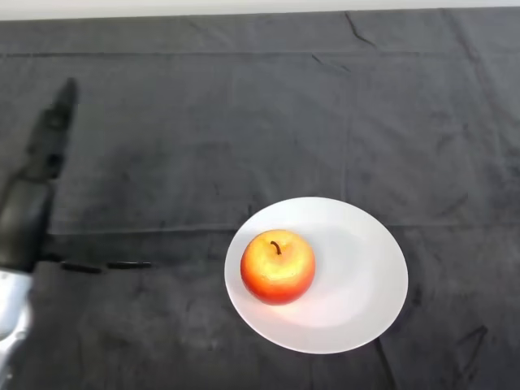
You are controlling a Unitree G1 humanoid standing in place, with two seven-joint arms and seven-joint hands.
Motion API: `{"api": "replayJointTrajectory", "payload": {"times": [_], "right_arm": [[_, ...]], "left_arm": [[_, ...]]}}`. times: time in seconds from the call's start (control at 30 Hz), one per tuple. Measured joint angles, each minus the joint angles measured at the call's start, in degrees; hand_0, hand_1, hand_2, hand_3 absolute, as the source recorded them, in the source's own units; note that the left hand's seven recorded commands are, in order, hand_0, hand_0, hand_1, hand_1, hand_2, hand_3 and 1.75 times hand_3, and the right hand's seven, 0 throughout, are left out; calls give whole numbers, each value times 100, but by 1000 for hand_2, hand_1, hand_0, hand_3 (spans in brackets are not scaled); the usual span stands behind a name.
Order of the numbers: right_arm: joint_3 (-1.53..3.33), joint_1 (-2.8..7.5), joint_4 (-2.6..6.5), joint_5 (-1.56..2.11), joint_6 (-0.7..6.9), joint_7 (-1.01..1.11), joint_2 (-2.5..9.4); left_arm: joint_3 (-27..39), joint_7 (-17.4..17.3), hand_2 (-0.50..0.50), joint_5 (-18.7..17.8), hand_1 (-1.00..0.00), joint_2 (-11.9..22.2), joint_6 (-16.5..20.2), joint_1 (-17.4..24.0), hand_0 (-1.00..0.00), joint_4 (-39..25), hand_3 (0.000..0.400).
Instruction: Move the apple to the plate
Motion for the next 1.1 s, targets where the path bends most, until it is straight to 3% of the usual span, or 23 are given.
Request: {"api": "replayJointTrajectory", "payload": {"times": [0.4,0.83,1.1], "right_arm": [[0,0,0,0,0,0,0],[0,0,0,0,0,0,0],[0,0,0,0,0,0,0]], "left_arm": [[786,-230,0,-472,0,145,-220,21,0,780,0],[1665,-700,0,-972,0,299,-272,45,0,1494,0],[1848,-614,0,-1086,0,321,-203,46,0,1832,0]]}}
